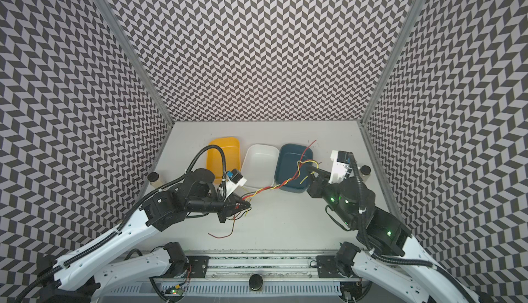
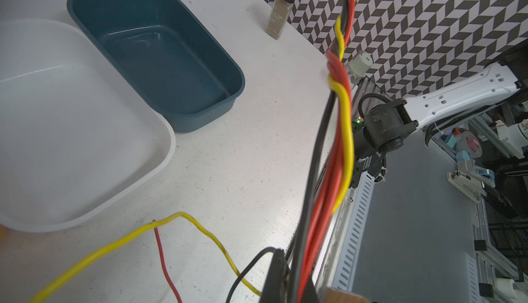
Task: Untangle the cables
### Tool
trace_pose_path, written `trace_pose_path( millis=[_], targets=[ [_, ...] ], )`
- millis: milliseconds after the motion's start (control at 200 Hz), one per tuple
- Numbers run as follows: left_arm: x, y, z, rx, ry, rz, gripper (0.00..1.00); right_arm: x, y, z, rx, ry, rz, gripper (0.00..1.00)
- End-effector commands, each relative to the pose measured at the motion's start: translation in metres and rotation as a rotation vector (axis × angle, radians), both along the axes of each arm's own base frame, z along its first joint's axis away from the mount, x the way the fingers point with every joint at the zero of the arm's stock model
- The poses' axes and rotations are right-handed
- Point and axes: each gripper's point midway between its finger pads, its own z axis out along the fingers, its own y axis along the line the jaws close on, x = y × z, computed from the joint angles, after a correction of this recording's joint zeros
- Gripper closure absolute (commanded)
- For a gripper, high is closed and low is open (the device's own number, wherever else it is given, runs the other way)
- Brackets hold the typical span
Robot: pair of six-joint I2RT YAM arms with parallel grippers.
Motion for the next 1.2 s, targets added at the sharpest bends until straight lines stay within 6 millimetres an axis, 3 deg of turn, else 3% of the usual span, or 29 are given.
trace_pose_path(
  millis=[0,245,351,436,621,786,901,1027,1197],
  targets=[
    [-0.003,0.005,-0.005,0.025,-0.006,-0.003,1.0,0.002,-0.042,0.013,-0.038,-0.051,-0.187,1.0],
    [-0.003,0.007,-0.003,0.021,-0.017,0.007,1.0,0.002,-0.065,0.013,-0.185,0.0,-0.282,1.0],
    [-0.003,0.008,-0.002,0.02,-0.02,0.012,1.0,-0.005,-0.053,0.015,-0.147,-0.008,-0.191,0.79],
    [-0.001,0.007,-0.002,0.022,-0.022,0.017,1.0,-0.013,-0.039,0.018,-0.085,-0.013,-0.093,0.49],
    [0.003,0.007,0.0,0.024,-0.033,0.036,1.0,-0.033,-0.005,0.011,0.006,0.059,0.131,0.34],
    [0.003,0.004,0.01,0.029,-0.061,0.037,1.0,-0.042,0.056,-0.008,0.187,0.173,0.402,0.33],
    [-0.003,-0.002,0.014,0.045,-0.075,0.019,1.0,-0.039,0.086,-0.021,0.295,0.276,0.494,0.31],
    [-0.005,-0.004,0.017,0.05,-0.1,0.019,1.0,-0.035,0.095,-0.028,0.376,0.322,0.494,0.3],
    [-0.003,-0.008,0.019,0.052,-0.11,0.028,1.0,-0.032,0.099,-0.065,0.461,0.46,0.417,0.27]
  ],
)
